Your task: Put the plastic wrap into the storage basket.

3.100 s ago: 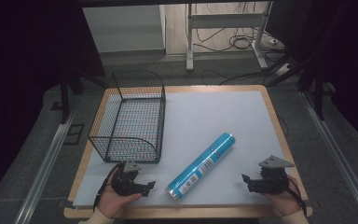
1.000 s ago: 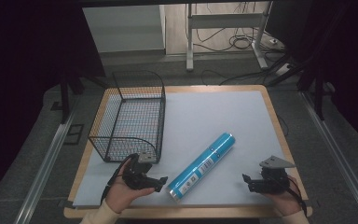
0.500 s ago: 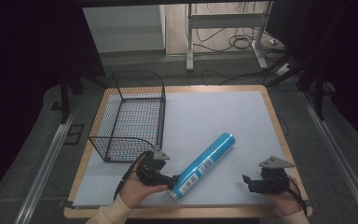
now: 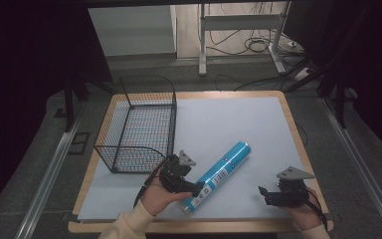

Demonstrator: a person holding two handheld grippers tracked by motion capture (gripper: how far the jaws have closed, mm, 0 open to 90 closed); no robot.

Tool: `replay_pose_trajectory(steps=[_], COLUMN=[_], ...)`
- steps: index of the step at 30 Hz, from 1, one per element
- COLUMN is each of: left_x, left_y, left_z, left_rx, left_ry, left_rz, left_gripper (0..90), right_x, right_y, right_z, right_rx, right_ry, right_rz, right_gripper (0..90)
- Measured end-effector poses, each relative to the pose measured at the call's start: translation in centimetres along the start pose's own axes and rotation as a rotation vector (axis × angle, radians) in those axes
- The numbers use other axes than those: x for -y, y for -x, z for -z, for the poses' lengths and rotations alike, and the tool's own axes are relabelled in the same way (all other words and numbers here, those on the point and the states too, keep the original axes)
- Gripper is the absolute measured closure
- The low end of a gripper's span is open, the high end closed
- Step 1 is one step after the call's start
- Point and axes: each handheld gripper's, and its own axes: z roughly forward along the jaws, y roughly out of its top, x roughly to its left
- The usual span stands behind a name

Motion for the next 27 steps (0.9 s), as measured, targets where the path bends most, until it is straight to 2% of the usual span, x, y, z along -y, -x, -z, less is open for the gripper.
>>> replay_pose_trajectory(steps=[12, 20, 27], left_x=[-2.8, -3.6, -4.0], left_y=[1.3, 1.9, 2.0], left_z=[-1.6, -2.5, -3.7], left_rx=[0.011, 0.008, 0.006], left_ry=[-0.032, -0.075, -0.099], left_rz=[-0.049, -0.074, -0.065], left_gripper=[17.7, 17.3, 16.4], right_x=[0.0, 0.0, 0.0], right_y=[0.1, 0.0, 0.1], right_z=[0.2, 0.2, 0.2], right_rx=[0.001, 0.002, 0.002], right_ry=[0.008, 0.01, 0.007], right_rz=[-0.006, -0.005, -0.003], right_gripper=[11.9, 11.9, 11.9])
